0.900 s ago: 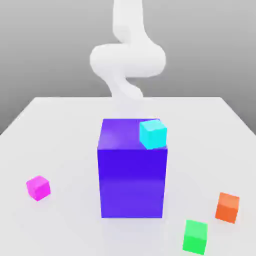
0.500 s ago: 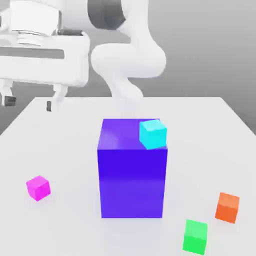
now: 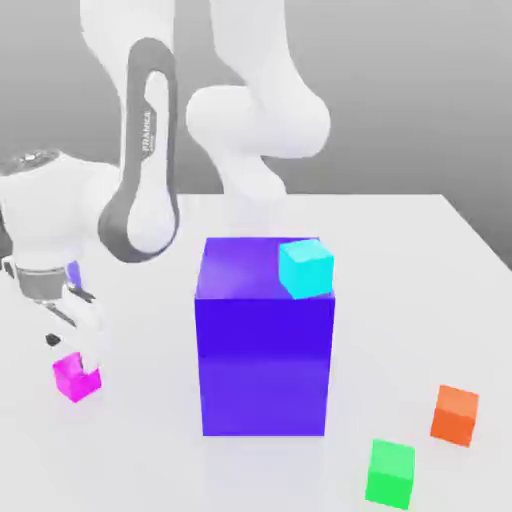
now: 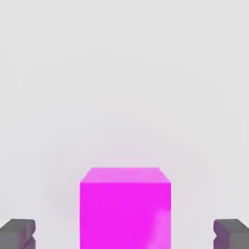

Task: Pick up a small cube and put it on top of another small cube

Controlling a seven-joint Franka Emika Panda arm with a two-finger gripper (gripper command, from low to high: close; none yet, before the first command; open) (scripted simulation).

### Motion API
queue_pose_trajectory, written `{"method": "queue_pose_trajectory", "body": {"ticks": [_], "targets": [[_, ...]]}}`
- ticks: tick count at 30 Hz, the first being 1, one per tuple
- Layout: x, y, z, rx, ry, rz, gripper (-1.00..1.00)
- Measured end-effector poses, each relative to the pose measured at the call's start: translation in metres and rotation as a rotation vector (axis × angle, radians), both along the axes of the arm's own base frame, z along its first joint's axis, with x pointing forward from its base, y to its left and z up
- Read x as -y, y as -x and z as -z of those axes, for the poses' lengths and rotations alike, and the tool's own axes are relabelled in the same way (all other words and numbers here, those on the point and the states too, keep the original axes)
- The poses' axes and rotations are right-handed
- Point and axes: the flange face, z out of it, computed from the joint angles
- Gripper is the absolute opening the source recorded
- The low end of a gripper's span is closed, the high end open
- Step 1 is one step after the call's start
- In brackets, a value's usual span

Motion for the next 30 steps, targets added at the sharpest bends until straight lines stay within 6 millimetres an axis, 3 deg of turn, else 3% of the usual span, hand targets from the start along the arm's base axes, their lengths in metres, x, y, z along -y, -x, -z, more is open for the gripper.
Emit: {"method": "queue_pose_trajectory", "body": {"ticks": [1, 8, 14, 17, 21, 25, 30], "targets": [[-0.001, 0.001, 0.009, 0.000, -0.001, 0.000, -1.00], [-0.001, 0.001, 0.011, 0.000, -0.002, 0.001, -1.00], [-0.001, 0.000, -0.042, 0.001, -0.002, 0.000, -1.00], [-0.009, -0.033, -0.053, 0.007, 0.015, -0.043, -1.00], [-0.041, -0.089, -0.058, 0.017, 0.034, -0.057, -1.00], [-0.085, -0.144, -0.063, 0.032, 0.052, -0.066, -1.00], [-0.156, -0.203, -0.068, 0.058, 0.070, -0.077, -1.00]]}}
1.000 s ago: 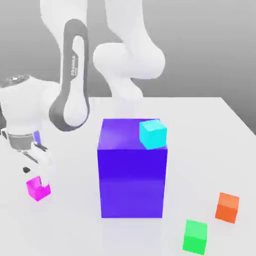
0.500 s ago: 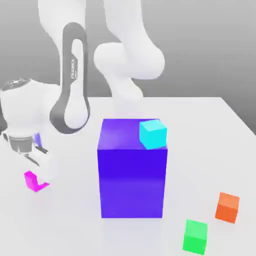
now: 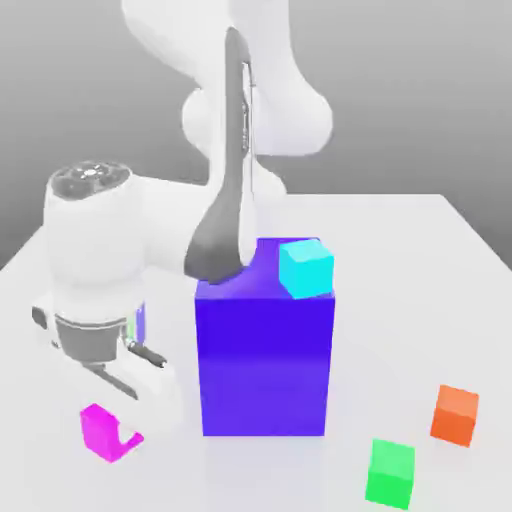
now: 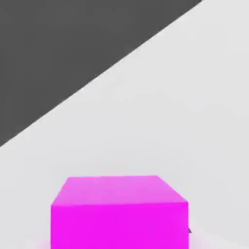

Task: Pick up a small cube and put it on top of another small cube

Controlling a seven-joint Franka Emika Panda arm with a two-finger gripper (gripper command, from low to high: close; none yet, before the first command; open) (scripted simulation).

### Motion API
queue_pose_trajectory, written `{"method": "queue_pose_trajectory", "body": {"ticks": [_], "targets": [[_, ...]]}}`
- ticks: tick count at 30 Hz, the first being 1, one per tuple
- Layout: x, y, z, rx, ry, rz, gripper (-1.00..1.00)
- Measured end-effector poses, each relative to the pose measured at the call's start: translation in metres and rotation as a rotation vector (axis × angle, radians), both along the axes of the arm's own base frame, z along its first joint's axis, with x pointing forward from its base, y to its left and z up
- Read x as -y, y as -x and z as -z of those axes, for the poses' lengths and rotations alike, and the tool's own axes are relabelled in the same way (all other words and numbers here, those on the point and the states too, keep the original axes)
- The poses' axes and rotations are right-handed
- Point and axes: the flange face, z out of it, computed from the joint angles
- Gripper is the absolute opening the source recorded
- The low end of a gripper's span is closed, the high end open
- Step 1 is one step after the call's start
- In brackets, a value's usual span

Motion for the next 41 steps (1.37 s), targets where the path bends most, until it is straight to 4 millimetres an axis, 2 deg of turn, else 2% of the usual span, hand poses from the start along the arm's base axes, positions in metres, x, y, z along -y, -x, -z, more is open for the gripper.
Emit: {"method": "queue_pose_trajectory", "body": {"ticks": [3, 7, 16, 26, 28, 32, 33, 38, 39, 41], "targets": [[-0.050, -0.028, -0.003, 0.018, 0.007, -0.004, -1.00], [-0.095, -0.034, -0.008, 0.024, -0.002, 0.094, -1.00], [-0.183, -0.022, -0.021, 0.025, -0.034, 0.375, -1.00], [-0.276, 0.009, -0.036, 0.010, -0.074, 0.689, -1.00], [-0.276, 0.022, -0.034, -0.013, -0.087, 0.783, -1.00], [-0.275, 0.026, 0.009, -0.024, -0.093, 0.824, -1.00], [-0.274, 0.027, 0.022, -0.025, -0.092, 0.826, 1.00], [-0.274, 0.027, 0.022, -0.024, -0.093, 0.826, 1.00], [-0.274, 0.028, 0.028, -0.026, -0.092, 0.827, 1.00], [-0.275, 0.027, 0.015, -0.026, -0.092, 0.826, 1.00]]}}
